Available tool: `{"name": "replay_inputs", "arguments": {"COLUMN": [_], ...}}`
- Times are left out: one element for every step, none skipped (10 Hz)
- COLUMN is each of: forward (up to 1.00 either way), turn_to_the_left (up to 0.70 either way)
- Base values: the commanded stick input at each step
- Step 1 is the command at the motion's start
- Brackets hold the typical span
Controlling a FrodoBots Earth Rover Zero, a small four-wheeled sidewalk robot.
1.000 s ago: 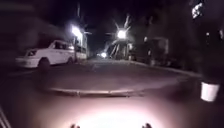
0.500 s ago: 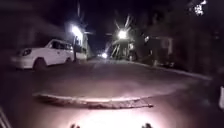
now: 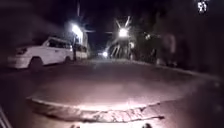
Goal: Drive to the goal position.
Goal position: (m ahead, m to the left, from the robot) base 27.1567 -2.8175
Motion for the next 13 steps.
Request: {"name": "replay_inputs", "arguments": {"forward": [0.70,0.70,0.70,0.70,0.70,0.70,0.70,0.70,0.70,0.70,0.70,0.70,0.70], "turn_to_the_left": [0.00,0.00,0.00,0.00,0.00,0.00,0.00,0.00,0.00,0.00,0.00,0.00,0.00]}}
